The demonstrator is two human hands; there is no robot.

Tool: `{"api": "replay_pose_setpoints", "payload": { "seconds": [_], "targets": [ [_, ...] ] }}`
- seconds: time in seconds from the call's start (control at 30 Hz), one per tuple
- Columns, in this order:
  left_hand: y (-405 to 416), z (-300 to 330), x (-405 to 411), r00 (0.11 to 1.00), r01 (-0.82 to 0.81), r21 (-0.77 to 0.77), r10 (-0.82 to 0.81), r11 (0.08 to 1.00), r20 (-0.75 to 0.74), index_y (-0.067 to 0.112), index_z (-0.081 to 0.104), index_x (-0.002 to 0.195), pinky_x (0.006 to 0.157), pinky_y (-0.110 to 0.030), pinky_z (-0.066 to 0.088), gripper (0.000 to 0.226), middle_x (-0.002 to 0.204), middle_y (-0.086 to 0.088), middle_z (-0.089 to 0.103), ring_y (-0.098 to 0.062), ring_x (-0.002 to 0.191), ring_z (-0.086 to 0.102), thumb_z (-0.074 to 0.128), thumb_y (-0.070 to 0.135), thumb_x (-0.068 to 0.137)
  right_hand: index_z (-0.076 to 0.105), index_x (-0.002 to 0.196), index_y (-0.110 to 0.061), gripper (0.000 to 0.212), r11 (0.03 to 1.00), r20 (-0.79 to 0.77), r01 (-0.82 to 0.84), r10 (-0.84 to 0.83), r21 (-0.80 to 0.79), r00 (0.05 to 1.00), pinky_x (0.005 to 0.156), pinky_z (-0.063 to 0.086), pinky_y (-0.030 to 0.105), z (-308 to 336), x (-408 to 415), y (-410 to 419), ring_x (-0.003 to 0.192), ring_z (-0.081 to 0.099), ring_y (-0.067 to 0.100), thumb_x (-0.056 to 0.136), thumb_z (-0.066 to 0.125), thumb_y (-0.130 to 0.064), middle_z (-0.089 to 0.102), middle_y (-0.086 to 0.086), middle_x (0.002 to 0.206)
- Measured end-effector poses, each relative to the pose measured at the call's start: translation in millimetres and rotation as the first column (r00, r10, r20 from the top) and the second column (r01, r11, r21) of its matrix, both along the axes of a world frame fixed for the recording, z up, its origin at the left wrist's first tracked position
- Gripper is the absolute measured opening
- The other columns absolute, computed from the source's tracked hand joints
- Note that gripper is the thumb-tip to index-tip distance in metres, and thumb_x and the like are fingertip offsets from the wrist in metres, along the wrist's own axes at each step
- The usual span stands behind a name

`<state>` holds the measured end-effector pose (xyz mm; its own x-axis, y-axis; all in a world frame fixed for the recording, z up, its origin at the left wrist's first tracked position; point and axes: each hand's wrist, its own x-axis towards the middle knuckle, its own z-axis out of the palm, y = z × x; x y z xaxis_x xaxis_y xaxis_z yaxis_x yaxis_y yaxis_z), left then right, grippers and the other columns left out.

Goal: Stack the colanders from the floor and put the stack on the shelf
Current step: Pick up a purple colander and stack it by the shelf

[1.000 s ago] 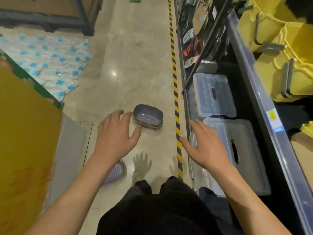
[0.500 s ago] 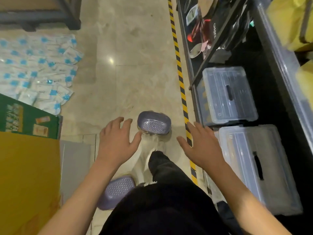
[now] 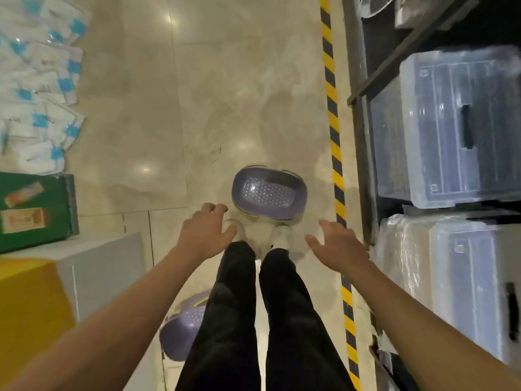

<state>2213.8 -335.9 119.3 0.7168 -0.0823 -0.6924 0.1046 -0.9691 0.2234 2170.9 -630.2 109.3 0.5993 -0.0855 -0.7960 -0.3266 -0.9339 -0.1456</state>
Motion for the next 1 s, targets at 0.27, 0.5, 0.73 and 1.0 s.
{"api": "replay_pose_setpoints", "payload": {
  "seconds": [0.27, 0.5, 0.73, 1.0],
  "targets": [
    [22, -253, 85, 0.956, -0.281, -0.062, 0.273, 0.958, -0.110, 0.010, 0.031, 0.149, 0.099, -0.040, 0.039, 0.081, 0.146, -0.023, 0.039, -0.039, 0.129, 0.046, 0.067, 0.049, 0.087, 0.029, 0.147, -0.017, 0.072, 0.908, -0.119, 0.410, -0.399, 0.090, 0.909, 0.089, 0.042, 0.038, -238, 21, 17, 0.124, 0.050, 0.038, 0.090, 0.054, -0.054, 0.048, 0.014, 0.141],
    [-9, -378, 90, 0.877, -0.472, -0.204, 0.434, 0.857, -0.206, 0.010, 0.035, 0.137, 0.081, -0.032, 0.046, 0.069, 0.123, -0.010, 0.060, -0.029, 0.107, 0.061, 0.066, 0.045, 0.087, 0.027, 0.143, -0.015, 0.089, 0.458, -0.072, 0.855, -0.871, 0.244, 0.487, 0.096, 0.050, 0.044, -358, 74, 21, 0.118, 0.054, 0.029, 0.075, 0.068, -0.056, 0.050, 0.006, 0.138],
    [-15, -286, 80, 0.834, -0.528, -0.368, 0.549, 0.765, -0.056, 0.014, 0.033, 0.148, 0.097, -0.039, 0.050, 0.077, 0.132, -0.009, 0.055, -0.024, 0.118, 0.058, 0.066, 0.046, 0.087, 0.027, 0.149, -0.012, 0.080, 0.666, 0.073, 0.676, -0.727, 0.316, 0.682, 0.099, 0.047, 0.033, -259, 79, 14, 0.125, 0.054, 0.022, 0.087, 0.071, -0.037, 0.052, 0.004, 0.143],
    [-23, -8, 123, 0.852, -0.360, -0.515, 0.499, 0.778, 0.158, 0.014, 0.004, 0.158, 0.116, -0.040, 0.034, 0.097, 0.157, -0.008, 0.030, -0.019, 0.144, 0.033, 0.059, 0.056, 0.090, 0.033, 0.146, -0.016, 0.078, 0.780, 0.367, 0.436, -0.606, 0.449, 0.706, 0.104, 0.046, 0.043, 13, 138, 8, 0.128, 0.050, 0.018, 0.083, 0.075, -0.037, 0.049, 0.005, 0.140]
  ]
}}
